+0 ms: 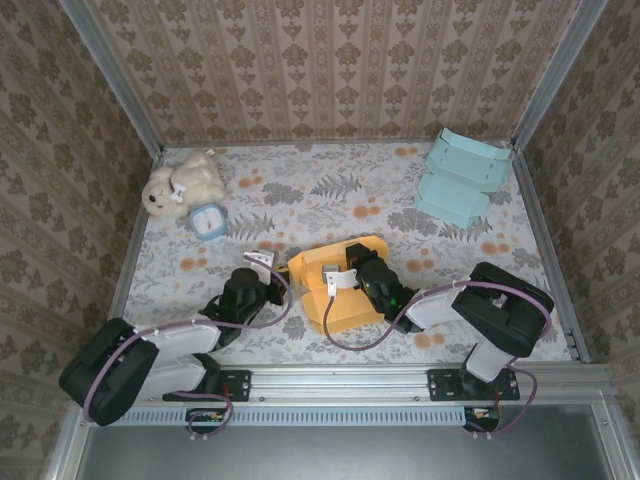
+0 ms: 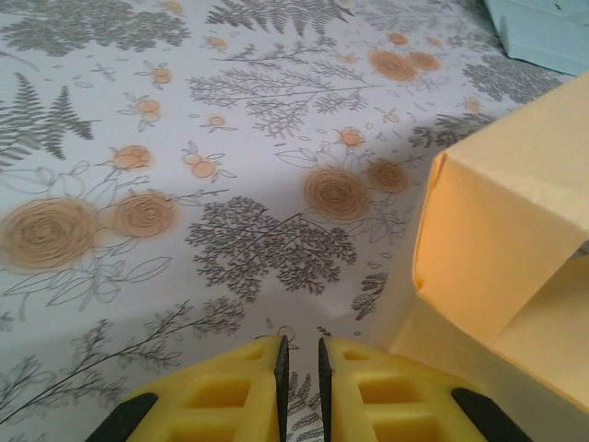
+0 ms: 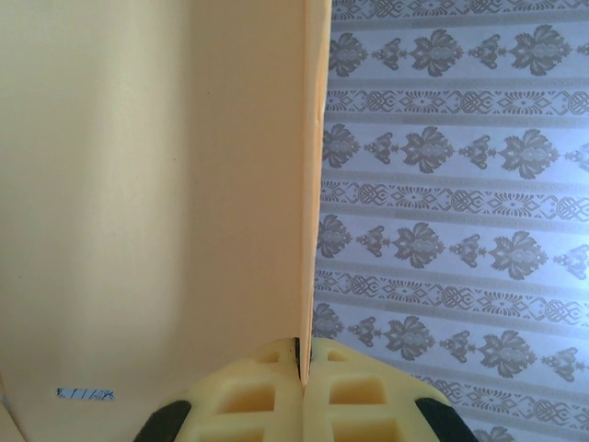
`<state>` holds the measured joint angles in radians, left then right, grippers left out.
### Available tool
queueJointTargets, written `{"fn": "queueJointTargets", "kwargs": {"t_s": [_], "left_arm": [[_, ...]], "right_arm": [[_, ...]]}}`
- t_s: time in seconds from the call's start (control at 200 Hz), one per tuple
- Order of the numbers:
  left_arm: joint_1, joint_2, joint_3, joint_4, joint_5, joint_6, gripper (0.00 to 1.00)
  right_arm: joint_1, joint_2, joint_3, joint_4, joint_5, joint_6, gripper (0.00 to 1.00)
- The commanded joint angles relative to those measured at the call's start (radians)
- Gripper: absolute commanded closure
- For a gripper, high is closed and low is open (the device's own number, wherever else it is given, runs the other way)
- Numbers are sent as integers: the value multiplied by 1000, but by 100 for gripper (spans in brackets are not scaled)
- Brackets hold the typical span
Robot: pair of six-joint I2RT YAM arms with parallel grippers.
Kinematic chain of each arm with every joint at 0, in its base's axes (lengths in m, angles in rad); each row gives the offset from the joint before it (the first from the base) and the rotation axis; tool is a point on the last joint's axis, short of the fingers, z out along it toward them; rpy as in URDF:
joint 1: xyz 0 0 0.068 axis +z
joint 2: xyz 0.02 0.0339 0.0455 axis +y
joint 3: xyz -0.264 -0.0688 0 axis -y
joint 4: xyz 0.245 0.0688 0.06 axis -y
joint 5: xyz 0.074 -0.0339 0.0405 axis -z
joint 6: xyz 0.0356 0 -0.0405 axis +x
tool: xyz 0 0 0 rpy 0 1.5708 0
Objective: Fold the paper box
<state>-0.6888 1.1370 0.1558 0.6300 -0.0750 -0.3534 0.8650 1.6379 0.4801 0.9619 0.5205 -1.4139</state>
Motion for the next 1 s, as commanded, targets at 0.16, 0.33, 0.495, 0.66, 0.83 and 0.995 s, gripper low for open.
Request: {"fn": "queueJointTargets", "kwargs": {"t_s": [0.16, 0.33, 0.495, 0.66, 0.83, 0.995], "left_arm": [[-24, -170, -36, -141, -38, -76, 79], [-35, -177, -38, -140, -30, -65, 78], [-47, -134, -27, -117, -14, -54, 77], [-72, -98, -16, -71, 25, -39, 76], [-108, -82, -3, -70, 30, -9, 75], [-114, -75, -1, -69, 12, -1, 74]], "right_arm": [[6, -15, -3, -45, 6, 9, 100], [5, -19, -3, -47, 6, 11, 100], [5, -30, -1, -64, 3, 16, 100], [6, -31, -1, -69, 1, 18, 100], [5, -31, 0, -72, 1, 19, 100], [5, -30, 1, -75, 1, 18, 100]]}}
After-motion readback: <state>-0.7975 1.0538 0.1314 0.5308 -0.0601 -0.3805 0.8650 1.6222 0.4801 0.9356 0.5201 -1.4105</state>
